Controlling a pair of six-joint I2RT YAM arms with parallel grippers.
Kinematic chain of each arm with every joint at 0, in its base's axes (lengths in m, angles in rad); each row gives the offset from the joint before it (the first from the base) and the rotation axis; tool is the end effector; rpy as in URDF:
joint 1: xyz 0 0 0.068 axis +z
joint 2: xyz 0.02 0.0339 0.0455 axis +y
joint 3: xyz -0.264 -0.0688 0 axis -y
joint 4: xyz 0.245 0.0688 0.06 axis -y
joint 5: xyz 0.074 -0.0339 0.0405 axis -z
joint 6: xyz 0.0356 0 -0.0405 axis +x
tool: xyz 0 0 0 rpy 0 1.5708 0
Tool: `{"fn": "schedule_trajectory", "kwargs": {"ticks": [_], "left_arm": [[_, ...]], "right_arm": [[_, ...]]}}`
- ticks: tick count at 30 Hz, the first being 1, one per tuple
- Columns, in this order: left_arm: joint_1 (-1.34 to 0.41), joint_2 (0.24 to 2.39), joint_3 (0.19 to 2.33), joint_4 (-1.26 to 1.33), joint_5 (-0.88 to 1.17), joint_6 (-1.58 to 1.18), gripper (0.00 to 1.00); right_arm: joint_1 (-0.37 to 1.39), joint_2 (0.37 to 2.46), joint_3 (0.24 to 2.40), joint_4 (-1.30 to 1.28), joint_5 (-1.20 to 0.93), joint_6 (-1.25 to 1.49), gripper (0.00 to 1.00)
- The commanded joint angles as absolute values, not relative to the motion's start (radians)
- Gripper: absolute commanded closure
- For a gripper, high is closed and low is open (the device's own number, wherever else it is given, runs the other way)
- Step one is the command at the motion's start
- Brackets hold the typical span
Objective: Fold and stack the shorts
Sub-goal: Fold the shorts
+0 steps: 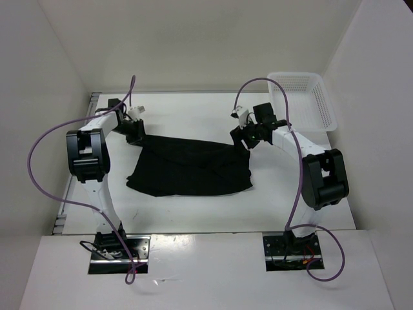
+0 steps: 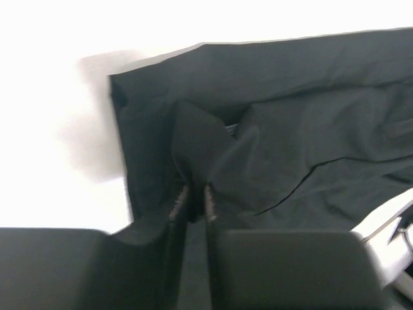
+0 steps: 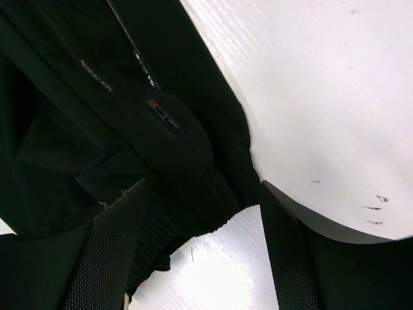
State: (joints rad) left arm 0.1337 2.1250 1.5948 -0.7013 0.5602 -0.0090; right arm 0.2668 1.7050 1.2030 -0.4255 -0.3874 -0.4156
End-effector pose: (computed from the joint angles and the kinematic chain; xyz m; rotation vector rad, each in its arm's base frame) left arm 0.4339 0.0393 0.1676 -0.0593 2.6808 -0.7403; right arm 0.3467 0.1087 0.2243 -0.9681 2.2491 0.4174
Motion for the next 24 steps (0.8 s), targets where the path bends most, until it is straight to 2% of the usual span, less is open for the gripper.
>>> {"fn": "schedule_trajectory", "kwargs": {"ticks": [1, 3, 4, 9, 10, 12, 13, 15, 16, 17, 24], "left_arm": [[0.117, 2.137, 1.624, -0.709, 0.626, 0.0, 0.85], [0.117, 2.137, 1.635, -0.722, 0.624, 0.0, 1.0], [0.117, 2.119, 1.635, -0.732, 0.595, 0.0, 1.0], [0.117, 2.04, 1.658, -0.755, 0.52, 0.0, 1.0], [0.117, 2.017, 1.672, -0.767, 0.505, 0.0, 1.0], [0.117, 1.994, 1.681, -0.778, 0.462, 0.0, 1.0], [0.117, 1.976, 1.681, -0.791, 0.45, 0.0, 1.0], [0.117, 1.957, 1.69, -0.805, 0.419, 0.0, 1.0], [0.117, 1.941, 1.69, -0.819, 0.41, 0.0, 1.0], [0.117, 1.94, 1.69, -0.83, 0.4, 0.0, 1.0], [0.117, 1.873, 1.755, -0.885, 0.264, 0.0, 1.0]], "right_arm": [[0.279, 1.71, 1.207, -0.365, -0.382, -0.426, 0.24], [0.288, 1.723, 1.207, -0.365, -0.382, -0.468, 0.23], [0.288, 1.723, 1.216, -0.377, -0.393, -0.485, 0.23], [0.301, 1.732, 1.194, -0.471, -0.423, -0.633, 0.37], [0.311, 1.732, 1.175, -0.48, -0.432, -0.644, 0.46], [0.322, 1.732, 1.154, -0.459, -0.433, -0.644, 0.56], [0.334, 1.732, 1.134, -0.447, -0.433, -0.644, 0.67], [0.344, 1.732, 1.124, -0.422, -0.408, -0.644, 0.79], [0.344, 1.723, 1.112, -0.404, -0.408, -0.644, 0.87], [0.344, 1.723, 1.112, -0.394, -0.382, -0.635, 1.0], [0.334, 1.669, 1.15, -0.408, -0.368, -0.615, 1.0]]}}
